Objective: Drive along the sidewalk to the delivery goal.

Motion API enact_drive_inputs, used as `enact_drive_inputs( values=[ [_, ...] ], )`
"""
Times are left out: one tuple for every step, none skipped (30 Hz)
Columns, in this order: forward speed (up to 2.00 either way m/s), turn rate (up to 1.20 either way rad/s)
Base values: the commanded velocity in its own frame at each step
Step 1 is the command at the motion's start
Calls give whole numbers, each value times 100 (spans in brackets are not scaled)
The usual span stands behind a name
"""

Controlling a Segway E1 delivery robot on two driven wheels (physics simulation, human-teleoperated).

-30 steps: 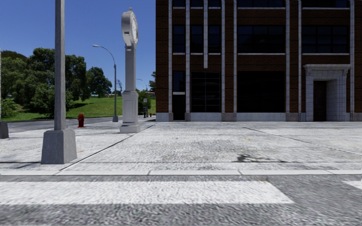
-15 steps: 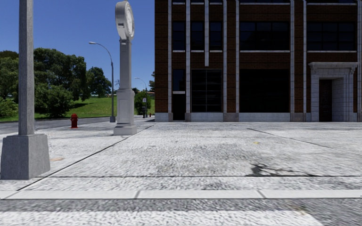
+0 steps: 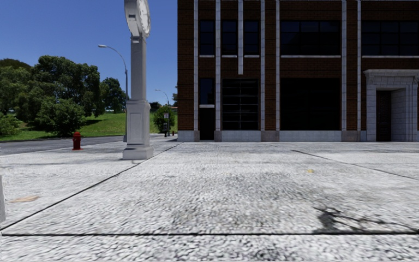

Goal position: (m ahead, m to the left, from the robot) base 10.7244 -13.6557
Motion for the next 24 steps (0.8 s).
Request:
enact_drive_inputs(
  values=[
    [127, -1],
    [127, -1],
    [127, -1],
    [127, -1],
    [127, -1],
    [127, -1],
    [127, -1],
    [127, -1],
    [127, -1],
    [127, -1],
    [127, -1],
    [127, -1],
    [127, -1],
    [127, -1],
    [127, -1],
    [127, -1],
    [127, -1],
    [127, -1],
    [127, -1],
    [127, -1],
    [127, -1],
    [127, -1],
    [127, -1],
    [127, -1]
  ],
)
